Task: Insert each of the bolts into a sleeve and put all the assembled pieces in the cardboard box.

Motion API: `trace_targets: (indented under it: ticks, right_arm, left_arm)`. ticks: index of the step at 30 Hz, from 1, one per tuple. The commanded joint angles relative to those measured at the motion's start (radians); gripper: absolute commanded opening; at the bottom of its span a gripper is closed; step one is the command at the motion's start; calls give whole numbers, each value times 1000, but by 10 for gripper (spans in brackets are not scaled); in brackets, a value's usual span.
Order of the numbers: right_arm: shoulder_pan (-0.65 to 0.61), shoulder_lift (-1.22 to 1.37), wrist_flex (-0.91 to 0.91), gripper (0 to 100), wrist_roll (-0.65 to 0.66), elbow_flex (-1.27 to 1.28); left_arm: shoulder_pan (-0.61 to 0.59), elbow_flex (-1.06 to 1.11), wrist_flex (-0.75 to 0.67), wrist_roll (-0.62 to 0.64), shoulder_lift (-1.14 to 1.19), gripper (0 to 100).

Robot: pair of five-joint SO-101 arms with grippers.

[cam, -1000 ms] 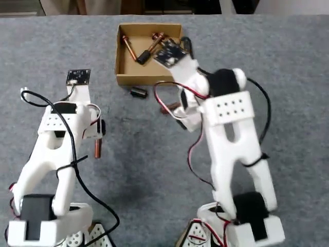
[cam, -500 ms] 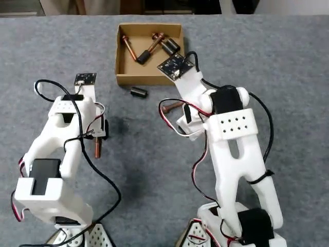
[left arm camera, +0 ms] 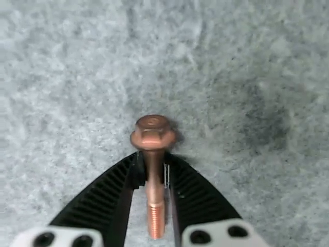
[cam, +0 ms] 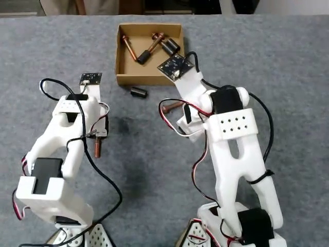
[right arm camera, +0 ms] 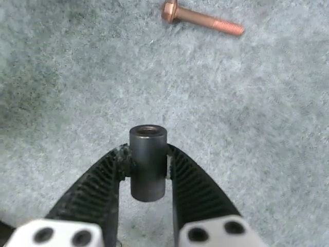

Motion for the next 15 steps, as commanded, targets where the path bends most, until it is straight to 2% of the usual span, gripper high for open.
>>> trace_targets:
  ticks: [1,5,9,15]
  right_arm:
    - [12,-73,37,2,2,1]
    - [-13,-202,72,2,80,35]
    - [-64,-389,60,2,89,137]
    - [-127,-674,-38,2,-8,367]
  left_arm:
    - [0,12,-8,2,-148,18]
    - [0,97,-8,3,-386,18]
    - [-2,195,-8,3,-634,19]
    - [-5,250,-15,3,-940,19]
